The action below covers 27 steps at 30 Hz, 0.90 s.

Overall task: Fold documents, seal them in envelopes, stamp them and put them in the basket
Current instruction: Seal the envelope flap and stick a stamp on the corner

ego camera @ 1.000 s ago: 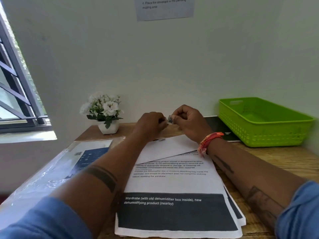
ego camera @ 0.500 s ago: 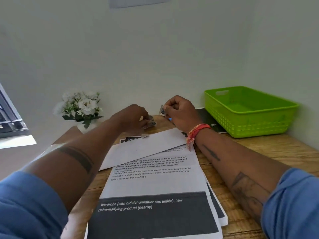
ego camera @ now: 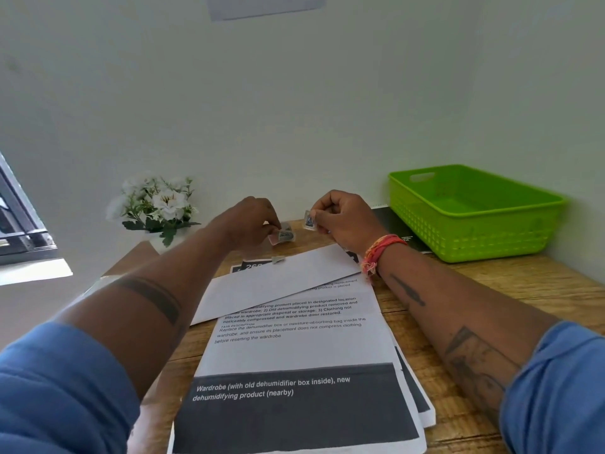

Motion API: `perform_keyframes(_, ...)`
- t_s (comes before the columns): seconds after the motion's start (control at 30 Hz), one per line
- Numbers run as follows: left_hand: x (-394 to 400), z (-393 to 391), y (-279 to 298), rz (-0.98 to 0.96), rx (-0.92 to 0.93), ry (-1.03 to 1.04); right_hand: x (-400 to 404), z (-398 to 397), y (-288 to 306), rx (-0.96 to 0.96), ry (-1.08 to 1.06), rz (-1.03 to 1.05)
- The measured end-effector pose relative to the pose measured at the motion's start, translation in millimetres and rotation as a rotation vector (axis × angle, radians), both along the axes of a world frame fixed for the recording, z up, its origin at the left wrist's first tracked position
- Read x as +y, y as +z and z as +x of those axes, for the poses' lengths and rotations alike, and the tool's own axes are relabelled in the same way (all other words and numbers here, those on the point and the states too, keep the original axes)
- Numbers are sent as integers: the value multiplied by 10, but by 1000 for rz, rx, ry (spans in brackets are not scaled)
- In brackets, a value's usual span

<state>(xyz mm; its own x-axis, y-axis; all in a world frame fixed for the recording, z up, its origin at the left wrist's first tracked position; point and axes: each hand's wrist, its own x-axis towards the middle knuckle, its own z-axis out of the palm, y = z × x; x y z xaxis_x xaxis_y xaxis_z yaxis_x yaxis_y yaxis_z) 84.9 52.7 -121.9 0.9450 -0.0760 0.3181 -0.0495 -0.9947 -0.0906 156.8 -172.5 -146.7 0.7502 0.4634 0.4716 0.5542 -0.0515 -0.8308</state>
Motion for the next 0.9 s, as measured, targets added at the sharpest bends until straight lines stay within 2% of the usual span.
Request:
perform_keyframes(0.2,-78,-18,-75,-125,-62,77,-17,-34,19,-4,0,5)
perform_keyframes(0.37,-250,65,-158,-20,-69,234,-23,-48,26,-11,-18,8)
perform_keyframes(0.43,-287,106,-240,-57,-54,270,-28,-42,31,-13,-22,11)
perform_keyframes(0.6,-270,155,-361,-376,-89,194,-13,-21,6,-13,-19,-3)
perform_keyframes(0.77,-245,107,-363,-397,-106,144,-9,-29,-13,-28,12,-65)
perform_keyframes(0.9,-210,68,-296,-318,-90,127,-47,-60,10,-4,37,-77)
